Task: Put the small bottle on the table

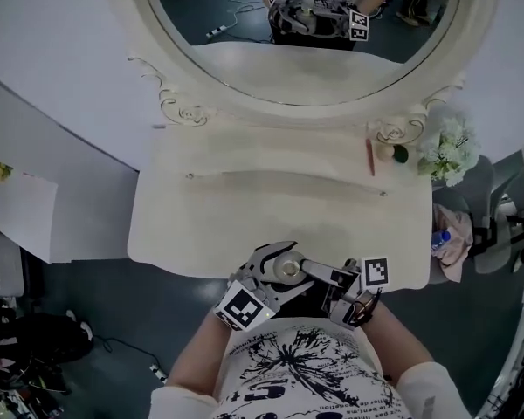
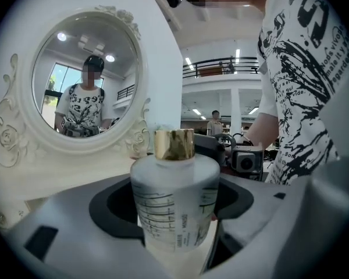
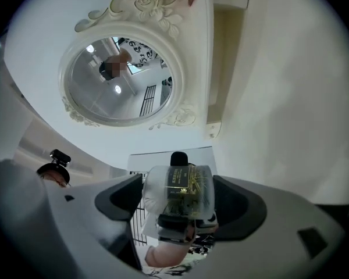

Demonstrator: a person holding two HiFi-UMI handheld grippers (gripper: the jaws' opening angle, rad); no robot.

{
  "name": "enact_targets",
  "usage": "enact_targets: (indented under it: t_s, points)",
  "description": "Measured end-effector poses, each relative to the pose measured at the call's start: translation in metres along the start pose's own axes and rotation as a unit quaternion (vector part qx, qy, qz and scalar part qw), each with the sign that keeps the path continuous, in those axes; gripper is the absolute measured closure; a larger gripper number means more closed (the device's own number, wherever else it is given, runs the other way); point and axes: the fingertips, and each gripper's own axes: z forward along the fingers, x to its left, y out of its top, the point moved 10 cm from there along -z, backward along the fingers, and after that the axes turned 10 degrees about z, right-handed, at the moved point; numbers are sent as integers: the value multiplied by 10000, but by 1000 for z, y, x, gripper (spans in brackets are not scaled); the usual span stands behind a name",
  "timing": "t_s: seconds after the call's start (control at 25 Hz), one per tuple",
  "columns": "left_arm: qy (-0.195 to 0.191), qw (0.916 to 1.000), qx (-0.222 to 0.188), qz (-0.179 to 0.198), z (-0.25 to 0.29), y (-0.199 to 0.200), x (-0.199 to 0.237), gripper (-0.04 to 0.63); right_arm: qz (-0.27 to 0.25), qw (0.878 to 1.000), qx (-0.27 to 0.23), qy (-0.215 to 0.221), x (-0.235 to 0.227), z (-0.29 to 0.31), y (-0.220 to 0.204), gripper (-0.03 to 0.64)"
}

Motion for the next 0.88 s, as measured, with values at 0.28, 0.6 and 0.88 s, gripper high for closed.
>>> enact_targets:
  t_s: [0.28, 0.6, 0.88]
  points:
    - [-121, 9992, 368, -130, 15, -42, 26, 245, -22, 9973, -456, -570, -26, 4, 29, 231]
    - [-216, 9971, 716, -135, 43, -82, 44, 245, 206, 9885, -1012, -1104, -55, -6, 56, 232]
    - [-255, 9943, 1033, -82, 58, -105, 46, 245, 5, 9800, -1142, -1632, -67, -14, 71, 237]
